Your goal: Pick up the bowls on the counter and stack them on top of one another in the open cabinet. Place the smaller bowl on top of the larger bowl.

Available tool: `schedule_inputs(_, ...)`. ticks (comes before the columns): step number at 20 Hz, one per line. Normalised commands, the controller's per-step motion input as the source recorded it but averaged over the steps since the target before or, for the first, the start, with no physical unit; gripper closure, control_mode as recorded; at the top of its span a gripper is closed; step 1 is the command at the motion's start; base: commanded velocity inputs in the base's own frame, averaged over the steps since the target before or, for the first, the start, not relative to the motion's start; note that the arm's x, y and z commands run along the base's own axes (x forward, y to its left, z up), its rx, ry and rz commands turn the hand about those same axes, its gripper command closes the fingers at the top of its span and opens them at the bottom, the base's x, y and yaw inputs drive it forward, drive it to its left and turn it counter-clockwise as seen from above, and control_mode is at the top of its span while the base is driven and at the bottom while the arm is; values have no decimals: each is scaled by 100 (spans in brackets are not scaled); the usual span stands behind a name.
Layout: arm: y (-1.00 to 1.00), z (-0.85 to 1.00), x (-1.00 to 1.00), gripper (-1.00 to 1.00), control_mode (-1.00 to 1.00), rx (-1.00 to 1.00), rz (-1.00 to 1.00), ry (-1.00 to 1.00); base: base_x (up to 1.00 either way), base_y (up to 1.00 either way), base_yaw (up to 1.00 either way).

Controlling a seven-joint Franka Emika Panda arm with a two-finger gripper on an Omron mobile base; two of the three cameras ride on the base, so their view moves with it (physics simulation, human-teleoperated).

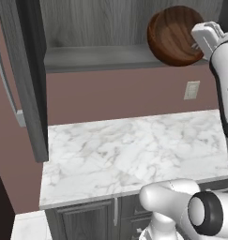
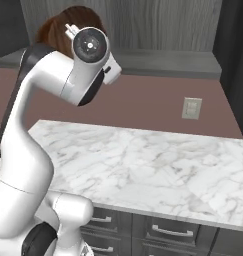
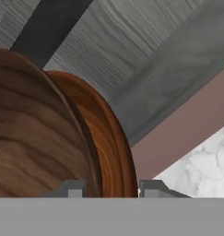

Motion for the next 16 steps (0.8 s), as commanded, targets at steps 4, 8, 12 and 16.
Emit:
schedule_inputs(4, -2, -2, 68, 100, -100, 5, 0, 4, 0, 0, 0)
schedule_inputs(8, 0, -5, 62, 100, -100, 2, 0, 8, 0, 0, 0)
schedule_inputs(12, -1, 0, 49, 100, -100, 3, 0, 9, 0, 0, 0)
schedule_inputs(16, -3, 0, 15, 100, -100, 2, 2, 8, 0, 0, 0)
